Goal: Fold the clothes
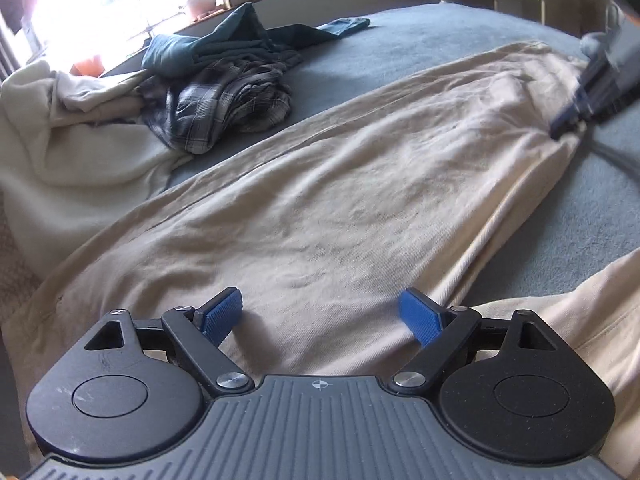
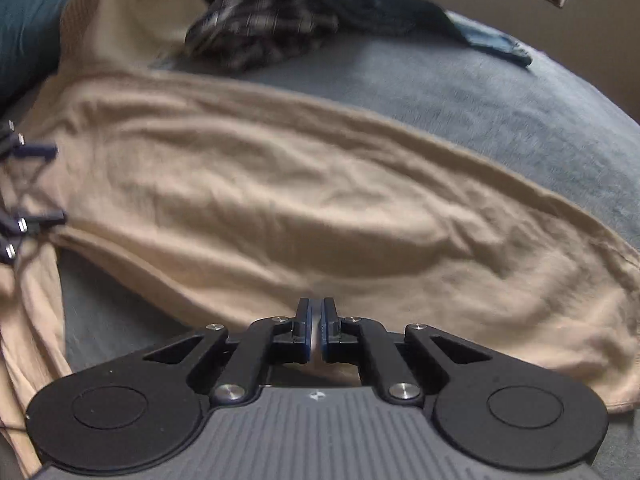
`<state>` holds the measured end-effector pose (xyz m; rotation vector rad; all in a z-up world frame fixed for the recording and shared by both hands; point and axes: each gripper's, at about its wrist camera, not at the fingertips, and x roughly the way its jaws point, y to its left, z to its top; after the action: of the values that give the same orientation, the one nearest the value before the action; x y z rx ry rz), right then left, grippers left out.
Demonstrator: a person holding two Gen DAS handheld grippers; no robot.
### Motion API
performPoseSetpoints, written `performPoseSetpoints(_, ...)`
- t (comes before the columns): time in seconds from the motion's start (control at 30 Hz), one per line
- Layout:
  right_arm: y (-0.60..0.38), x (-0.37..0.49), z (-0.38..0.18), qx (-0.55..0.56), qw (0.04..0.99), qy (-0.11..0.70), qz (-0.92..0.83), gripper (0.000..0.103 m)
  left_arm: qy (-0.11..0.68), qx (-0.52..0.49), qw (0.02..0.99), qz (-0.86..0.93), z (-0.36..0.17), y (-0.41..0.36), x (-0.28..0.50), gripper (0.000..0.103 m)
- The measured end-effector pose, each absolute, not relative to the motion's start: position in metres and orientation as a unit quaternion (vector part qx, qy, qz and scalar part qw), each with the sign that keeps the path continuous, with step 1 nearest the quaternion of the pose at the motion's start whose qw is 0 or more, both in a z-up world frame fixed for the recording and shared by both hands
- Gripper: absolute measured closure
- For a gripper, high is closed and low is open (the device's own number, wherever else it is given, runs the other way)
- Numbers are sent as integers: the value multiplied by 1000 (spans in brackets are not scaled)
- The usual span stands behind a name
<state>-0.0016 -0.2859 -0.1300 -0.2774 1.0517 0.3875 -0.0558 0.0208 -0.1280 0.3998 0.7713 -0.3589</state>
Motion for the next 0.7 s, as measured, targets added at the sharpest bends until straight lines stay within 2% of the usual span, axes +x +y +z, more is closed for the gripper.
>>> performPoseSetpoints(0.23,-312,-14,-110,-124,843,510,120,99,353,178,905,-159,-108,49,-58,14)
performPoseSetpoints(0.43,-261,-16,-79,-74,864,437,238,99,370,140,912,-106,-110,79,-39,14)
performPoseSetpoints(0.57,-214,-19,-91,-92,845,426,309,99,384,102,915,-72,-112,95,-31,14)
performPoseSetpoints(0.7,-203,-17,-124,-80,814,487,308,99,398,74,912,-60,-116,107,-28,14)
